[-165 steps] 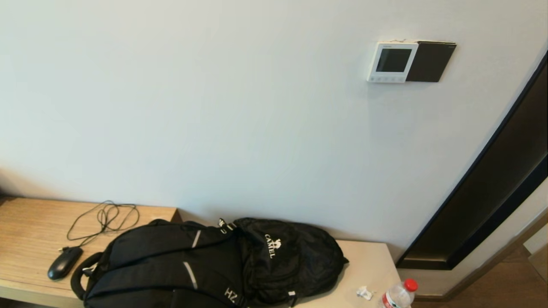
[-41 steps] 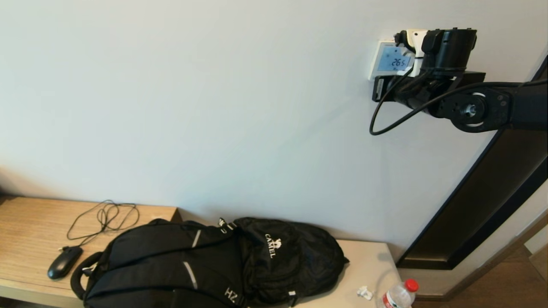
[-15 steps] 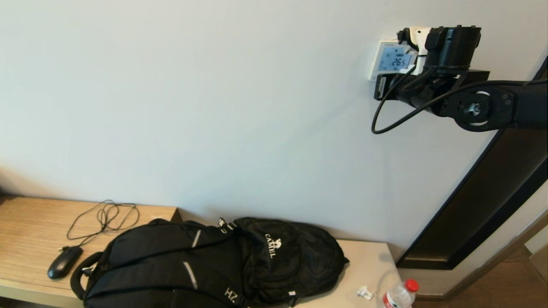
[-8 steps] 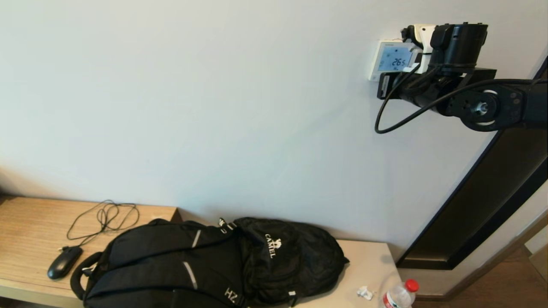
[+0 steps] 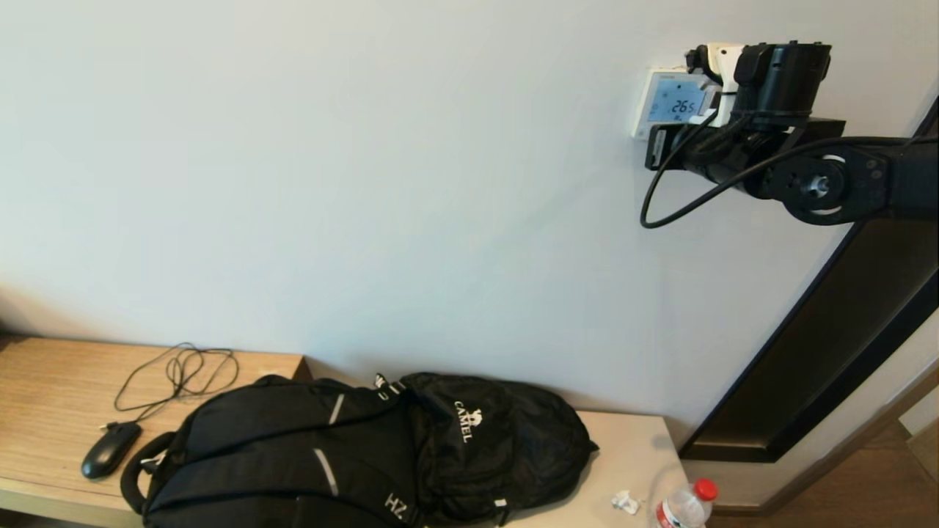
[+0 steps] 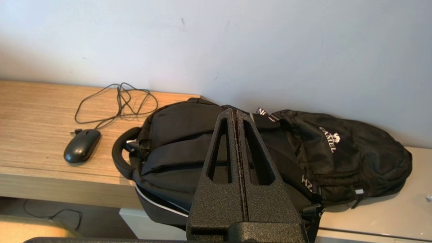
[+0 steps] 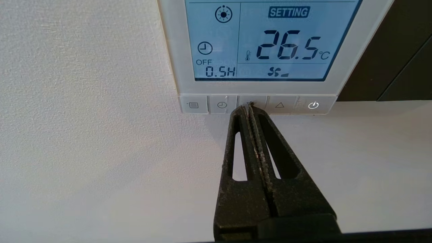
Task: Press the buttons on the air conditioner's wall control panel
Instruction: Press the temperature decrease button
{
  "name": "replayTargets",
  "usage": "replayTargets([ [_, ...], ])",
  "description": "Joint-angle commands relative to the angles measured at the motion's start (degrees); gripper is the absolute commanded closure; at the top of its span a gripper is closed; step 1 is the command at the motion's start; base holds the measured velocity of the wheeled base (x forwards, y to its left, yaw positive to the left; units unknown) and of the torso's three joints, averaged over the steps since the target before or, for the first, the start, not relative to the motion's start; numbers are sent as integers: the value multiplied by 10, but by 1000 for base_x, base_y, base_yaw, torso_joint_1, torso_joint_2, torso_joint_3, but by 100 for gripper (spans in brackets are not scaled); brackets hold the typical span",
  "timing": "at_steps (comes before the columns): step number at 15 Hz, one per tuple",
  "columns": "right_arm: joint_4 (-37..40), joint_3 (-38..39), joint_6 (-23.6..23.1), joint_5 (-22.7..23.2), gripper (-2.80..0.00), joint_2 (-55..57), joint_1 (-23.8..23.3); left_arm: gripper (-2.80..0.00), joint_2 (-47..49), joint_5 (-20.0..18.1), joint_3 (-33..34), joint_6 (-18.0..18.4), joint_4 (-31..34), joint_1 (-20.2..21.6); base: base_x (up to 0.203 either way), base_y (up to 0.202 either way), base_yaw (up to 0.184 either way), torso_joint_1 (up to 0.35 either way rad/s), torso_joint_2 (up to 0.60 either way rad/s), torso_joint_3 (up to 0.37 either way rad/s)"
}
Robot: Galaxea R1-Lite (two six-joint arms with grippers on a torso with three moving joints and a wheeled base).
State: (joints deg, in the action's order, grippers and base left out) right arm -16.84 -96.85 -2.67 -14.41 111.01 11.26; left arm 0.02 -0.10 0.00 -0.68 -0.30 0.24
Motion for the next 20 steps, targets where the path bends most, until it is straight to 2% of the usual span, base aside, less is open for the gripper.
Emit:
replayTargets([
  [1,-1,-3,-1,-1,0,5,0,0,-1,0,0,0,0,0,0,0,0,0,0,0],
  [20,0,12,0,1,0,-7,0,0,-1,0,0,0,0,0,0,0,0,0,0,0],
])
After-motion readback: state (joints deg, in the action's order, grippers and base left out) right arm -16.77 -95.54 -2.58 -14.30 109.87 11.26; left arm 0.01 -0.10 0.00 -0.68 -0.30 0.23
